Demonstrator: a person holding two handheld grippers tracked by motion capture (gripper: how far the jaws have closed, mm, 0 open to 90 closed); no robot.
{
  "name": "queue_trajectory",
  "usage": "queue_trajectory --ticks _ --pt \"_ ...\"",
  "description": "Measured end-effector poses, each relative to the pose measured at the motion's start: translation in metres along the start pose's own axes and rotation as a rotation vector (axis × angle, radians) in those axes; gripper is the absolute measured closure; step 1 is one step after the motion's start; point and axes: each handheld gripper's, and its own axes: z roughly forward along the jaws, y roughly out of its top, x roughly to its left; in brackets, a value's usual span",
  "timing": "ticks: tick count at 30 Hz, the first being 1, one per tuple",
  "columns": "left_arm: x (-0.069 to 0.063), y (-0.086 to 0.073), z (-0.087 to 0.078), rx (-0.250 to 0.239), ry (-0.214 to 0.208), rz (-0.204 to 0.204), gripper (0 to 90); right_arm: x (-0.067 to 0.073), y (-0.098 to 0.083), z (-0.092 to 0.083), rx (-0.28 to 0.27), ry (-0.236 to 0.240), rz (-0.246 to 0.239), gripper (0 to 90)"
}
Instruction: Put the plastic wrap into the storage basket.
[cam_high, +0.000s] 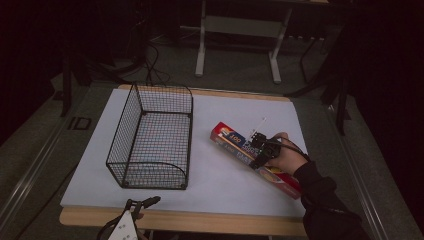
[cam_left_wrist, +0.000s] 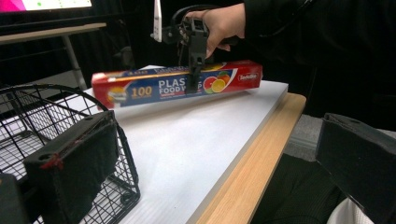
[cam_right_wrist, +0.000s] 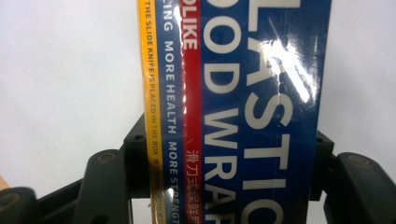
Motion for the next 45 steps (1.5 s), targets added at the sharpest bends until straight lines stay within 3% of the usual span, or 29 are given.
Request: queue_trajectory --ticks 2,7,10,11,14,18,22,24,33,39,45 --pt "0.0 0.0 0.0 0.005 0.006 0.004 0.2 0.002 0.0 -0.005 -0.035 0.013 0.051 39.6" --pt "0.0 0.0 0.0 0.001 0.006 -0.001 0.2 0.008 0.002 -0.013 -0.094 0.011 0.078 39.8" --pt "0.0 0.0 0.0 0.002 0.004 0.0 0.2 0.016 0.009 -0.029 -0.179 0.038 0.112 39.8" --pt "0.0 0.0 0.0 0.003 0.005 0.002 0.2 0.016 0.009 -0.029 -0.179 0.038 0.112 39.8" --pt "-0.001 0.0 0.001 0.006 0.004 0.004 0.2 0.028 0.019 -0.045 -0.248 0.013 0.121 39.8" --pt "-0.001 0.0 0.0 0.0 0.001 0.001 0.2 0.031 0.028 -0.054 -0.281 0.012 0.148 39.8" --pt "-0.001 0.0 0.0 -0.001 0.002 0.006 0.2 0.037 0.038 -0.067 -0.353 -0.048 0.16 39.9" --pt "-0.001 0.0 0.0 0.0 0.001 0.003 0.2 0.041 0.045 -0.076 -0.402 -0.036 0.165 39.8" --pt "0.0 0.0 0.0 -0.001 -0.002 0.004 0.2 0.053 0.07 -0.089 -0.471 -0.032 0.181 39.9" --pt "0.0 0.0 -0.001 -0.005 -0.001 0.001 0.2 0.071 0.093 -0.099 -0.556 -0.058 0.196 39.9" --pt "0.0 0.0 -0.001 -0.007 -0.004 0.003 0.2 0.083 0.112 -0.105 -0.578 -0.077 0.187 39.9"
